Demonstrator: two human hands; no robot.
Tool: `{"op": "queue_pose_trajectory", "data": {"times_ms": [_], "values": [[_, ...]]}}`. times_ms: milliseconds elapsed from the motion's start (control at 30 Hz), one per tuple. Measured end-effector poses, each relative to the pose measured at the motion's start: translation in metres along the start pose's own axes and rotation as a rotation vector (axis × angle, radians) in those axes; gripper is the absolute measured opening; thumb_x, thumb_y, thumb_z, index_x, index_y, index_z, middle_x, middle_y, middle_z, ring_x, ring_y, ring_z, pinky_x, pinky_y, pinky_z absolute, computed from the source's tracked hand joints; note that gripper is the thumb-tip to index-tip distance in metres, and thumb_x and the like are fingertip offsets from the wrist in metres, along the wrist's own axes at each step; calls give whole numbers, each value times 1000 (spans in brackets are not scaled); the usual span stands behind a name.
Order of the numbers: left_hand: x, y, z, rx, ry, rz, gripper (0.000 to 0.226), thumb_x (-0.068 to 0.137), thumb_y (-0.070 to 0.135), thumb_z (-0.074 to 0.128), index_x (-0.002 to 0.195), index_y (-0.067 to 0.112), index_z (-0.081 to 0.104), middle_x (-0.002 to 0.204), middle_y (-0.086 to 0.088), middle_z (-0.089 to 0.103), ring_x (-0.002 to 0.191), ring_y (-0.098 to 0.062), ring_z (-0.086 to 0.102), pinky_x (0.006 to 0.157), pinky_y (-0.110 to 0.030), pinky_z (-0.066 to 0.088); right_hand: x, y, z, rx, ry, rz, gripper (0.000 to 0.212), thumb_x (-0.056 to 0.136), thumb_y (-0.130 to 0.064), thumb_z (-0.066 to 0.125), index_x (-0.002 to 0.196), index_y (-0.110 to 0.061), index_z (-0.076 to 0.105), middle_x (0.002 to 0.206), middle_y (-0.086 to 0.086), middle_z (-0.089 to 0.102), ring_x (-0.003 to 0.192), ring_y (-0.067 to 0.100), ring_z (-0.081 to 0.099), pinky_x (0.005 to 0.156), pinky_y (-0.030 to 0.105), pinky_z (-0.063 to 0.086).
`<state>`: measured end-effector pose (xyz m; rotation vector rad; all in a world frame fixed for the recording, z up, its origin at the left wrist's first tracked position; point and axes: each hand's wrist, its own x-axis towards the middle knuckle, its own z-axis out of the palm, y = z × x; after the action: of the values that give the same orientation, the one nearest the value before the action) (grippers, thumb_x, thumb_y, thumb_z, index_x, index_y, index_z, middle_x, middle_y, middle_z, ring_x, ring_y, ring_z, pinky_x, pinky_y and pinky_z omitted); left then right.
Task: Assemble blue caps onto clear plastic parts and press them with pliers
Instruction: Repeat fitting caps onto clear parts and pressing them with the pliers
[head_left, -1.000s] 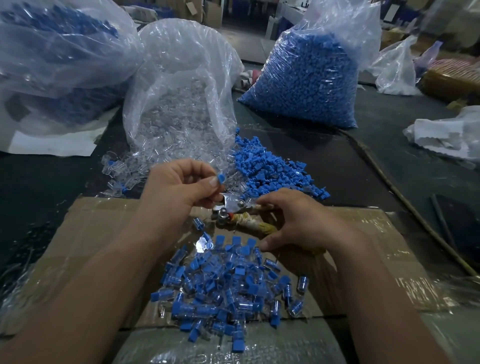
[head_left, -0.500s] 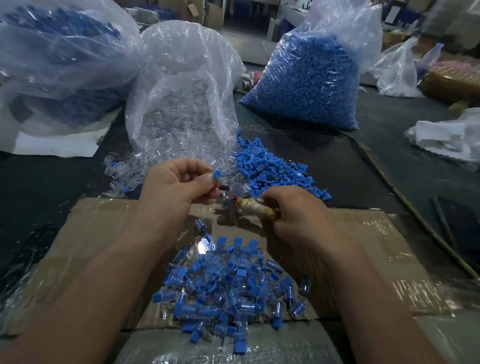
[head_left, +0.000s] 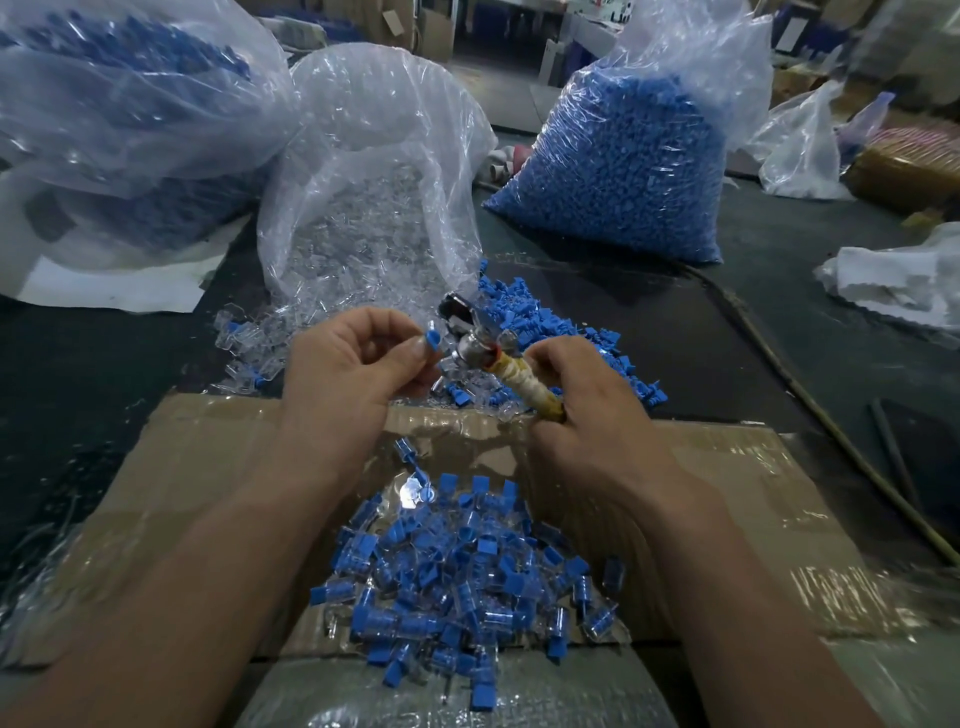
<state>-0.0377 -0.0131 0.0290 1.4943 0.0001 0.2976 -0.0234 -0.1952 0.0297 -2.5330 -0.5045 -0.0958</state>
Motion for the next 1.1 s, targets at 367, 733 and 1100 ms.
{"op": "queue_pose_trajectory", "data": {"times_ms": [367,733,1100], "values": [[0,0,1,27,12,15,21,81,-6,58,75,14,61,63,7,68,59,-6,64,56,-14,51,1,-3,1,1,-91,10,33,76,-11,58,97,-30,40,87,-19,36,80,-3,38,63,14,26],[-4,-3,3,116,56,32,25,81,-5,60,72,18,60,66,0,66,60,-9,64,57,-18,54,2,-8,1,-32,-110,33,22,77,-11,58,85,-28,46,75,-13,45,69,2,41,59,23,32],[-4,0,3,134,84,67,22,81,-5,61,73,16,61,66,-1,64,56,-4,61,54,-14,50,0,-12,4,-53,-35,10,19,76,-13,59,79,-26,46,71,-12,46,67,8,44,57,26,32]]}}
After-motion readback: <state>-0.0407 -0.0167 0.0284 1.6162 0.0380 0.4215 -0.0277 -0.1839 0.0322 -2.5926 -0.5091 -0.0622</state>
